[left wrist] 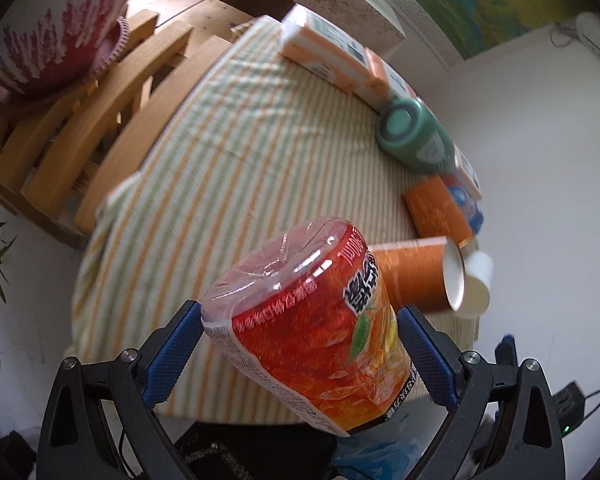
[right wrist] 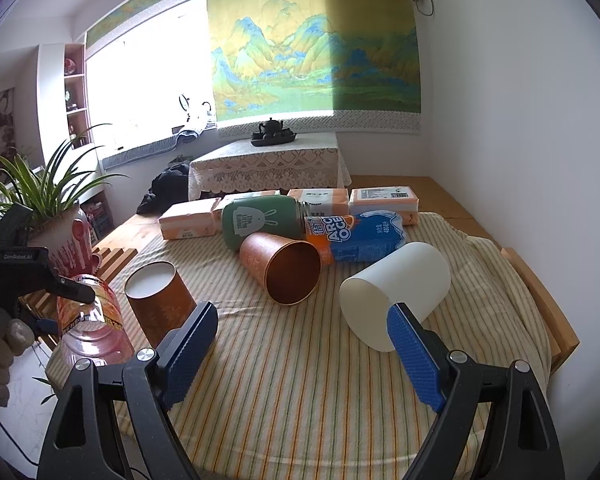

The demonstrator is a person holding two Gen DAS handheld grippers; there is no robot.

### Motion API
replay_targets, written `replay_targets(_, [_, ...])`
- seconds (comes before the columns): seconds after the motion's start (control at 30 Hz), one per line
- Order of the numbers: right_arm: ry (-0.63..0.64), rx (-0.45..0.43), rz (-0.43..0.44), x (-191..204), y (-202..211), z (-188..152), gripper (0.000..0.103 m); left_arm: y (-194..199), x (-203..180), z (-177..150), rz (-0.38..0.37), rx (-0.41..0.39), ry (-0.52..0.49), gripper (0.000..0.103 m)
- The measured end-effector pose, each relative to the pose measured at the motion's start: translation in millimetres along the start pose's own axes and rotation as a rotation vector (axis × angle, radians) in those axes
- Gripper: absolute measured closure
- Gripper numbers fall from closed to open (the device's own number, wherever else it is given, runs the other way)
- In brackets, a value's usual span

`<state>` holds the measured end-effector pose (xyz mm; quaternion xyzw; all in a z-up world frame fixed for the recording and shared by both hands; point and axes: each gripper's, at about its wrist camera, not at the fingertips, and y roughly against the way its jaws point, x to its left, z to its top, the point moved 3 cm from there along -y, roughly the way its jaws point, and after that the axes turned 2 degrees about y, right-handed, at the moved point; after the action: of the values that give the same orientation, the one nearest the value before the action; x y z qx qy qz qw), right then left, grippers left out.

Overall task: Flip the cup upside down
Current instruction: 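Carry the juice bottle with the left gripper toward the right gripper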

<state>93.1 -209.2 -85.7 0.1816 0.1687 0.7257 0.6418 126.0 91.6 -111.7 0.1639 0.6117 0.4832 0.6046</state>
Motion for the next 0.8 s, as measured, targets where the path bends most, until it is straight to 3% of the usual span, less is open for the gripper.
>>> replay_targets(0.4, [-0.033,0.007,-0.028,-20.6,5.2,-6.1,0.019,-30.6,-55.2,-44.4,-0.046,0.073,-0.120,0.005])
replay_targets(0.8, [-0.059,0.011,-0.054,-38.6,8.3,-13.2,0.019,-60.8,-91.4,-22.5,-0.030,0.030,-0.194,0.005])
